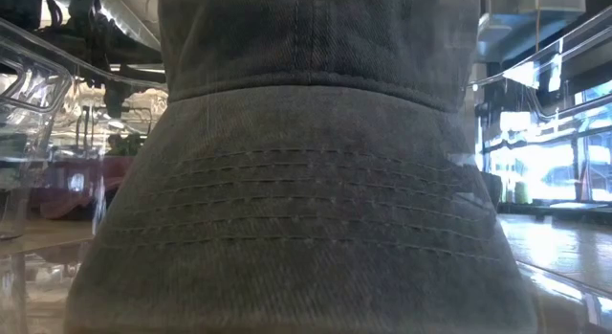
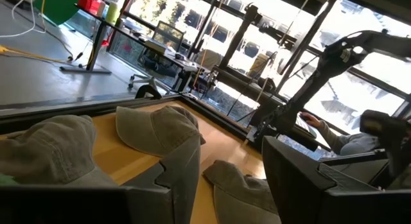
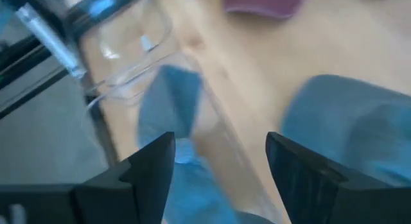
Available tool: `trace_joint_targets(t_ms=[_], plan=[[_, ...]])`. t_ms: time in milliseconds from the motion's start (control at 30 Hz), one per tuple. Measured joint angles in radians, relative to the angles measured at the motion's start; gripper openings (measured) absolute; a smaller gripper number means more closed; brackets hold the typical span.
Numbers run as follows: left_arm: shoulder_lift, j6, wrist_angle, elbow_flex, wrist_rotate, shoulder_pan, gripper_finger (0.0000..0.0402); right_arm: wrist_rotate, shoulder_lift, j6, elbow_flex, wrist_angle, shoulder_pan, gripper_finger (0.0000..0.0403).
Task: Pick & Place hat
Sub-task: Put the grey cap into the right transparent bin
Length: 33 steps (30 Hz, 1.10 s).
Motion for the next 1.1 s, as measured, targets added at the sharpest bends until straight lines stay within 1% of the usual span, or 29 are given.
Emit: trace_joint_targets(t_ms=[133, 233, 300, 400, 533, 667, 800, 967, 1100], plan=[[0.000, -0.001, 0.000, 0.000, 0.000, 0.000, 0.0162, -0.016, -0.065, 0.119, 0.000, -0.197, -0.008, 0.0245], [0.000, -0.035, 0.000, 0.000, 0.028, 0.000, 0.0164, -0.023, -0.104, 0.180, -0.022, -0.312, -0.009, 0.0245], [0.000, -0.050, 0.000, 0.000, 0.035, 0.000, 0.0164, -0.024, -0.136, 0.210, -0.074, -0.330, -0.008, 0.0245], [0.000, -0.056, 0.000, 0.000, 0.036, 0.000, 0.0162, -0.033, -0.195, 0.232, -0.194, -0.299, -0.010, 0.0245], [0.000, -0.094, 0.000, 0.000, 0.037, 0.000, 0.0162, -0.085, -0.299, 0.256, -0.422, -0.137, -0.031, 0.0245], [0.000, -0.105, 0.000, 0.000, 0.037, 0.000, 0.0164, -0.134, -0.416, 0.284, -0.669, 0.096, -0.059, 0.0245], [0.000, -0.105, 0.000, 0.000, 0.032, 0.000, 0.0162, -0.155, -0.527, 0.332, -0.893, 0.306, -0.087, 0.0245], [0.000, -0.107, 0.000, 0.000, 0.025, 0.000, 0.0161, -0.156, -0.619, 0.434, -1.089, 0.480, -0.135, 0.0246], [0.000, -0.131, 0.000, 0.000, 0.019, 0.000, 0.0161, -0.155, -0.643, 0.494, -1.198, 0.619, -0.171, 0.0246]])
